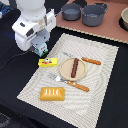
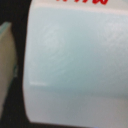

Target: Interact with the objects in diverse but meaningful ways.

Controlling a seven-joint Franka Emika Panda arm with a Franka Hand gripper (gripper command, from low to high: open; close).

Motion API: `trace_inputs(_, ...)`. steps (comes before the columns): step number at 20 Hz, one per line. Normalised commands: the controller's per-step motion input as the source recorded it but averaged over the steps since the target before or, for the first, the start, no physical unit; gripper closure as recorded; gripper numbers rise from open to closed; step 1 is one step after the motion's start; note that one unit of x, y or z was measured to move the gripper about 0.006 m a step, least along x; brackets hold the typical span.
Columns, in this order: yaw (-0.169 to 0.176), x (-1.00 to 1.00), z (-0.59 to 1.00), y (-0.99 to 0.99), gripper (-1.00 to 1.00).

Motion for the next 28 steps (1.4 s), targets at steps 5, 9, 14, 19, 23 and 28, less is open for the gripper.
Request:
trace_inputs(5, 0.000, -0.28, -0.09, 0.13, 1.00)
trace_inputs(9, 0.000, -0.13, 1.00, 0.72, 1.00)
trace_inputs(14, -0.055, 0.07, 1.00, 0.86, 1.00)
trace_inputs(19, -0.082, 0.54, 0.91, 0.76, 1.00)
trace_inputs(23, -0.073, 0.74, 0.59, 0.57, 1.00)
trace_inputs(28, -0.085, 0.77, 0.39, 0.42, 1.00)
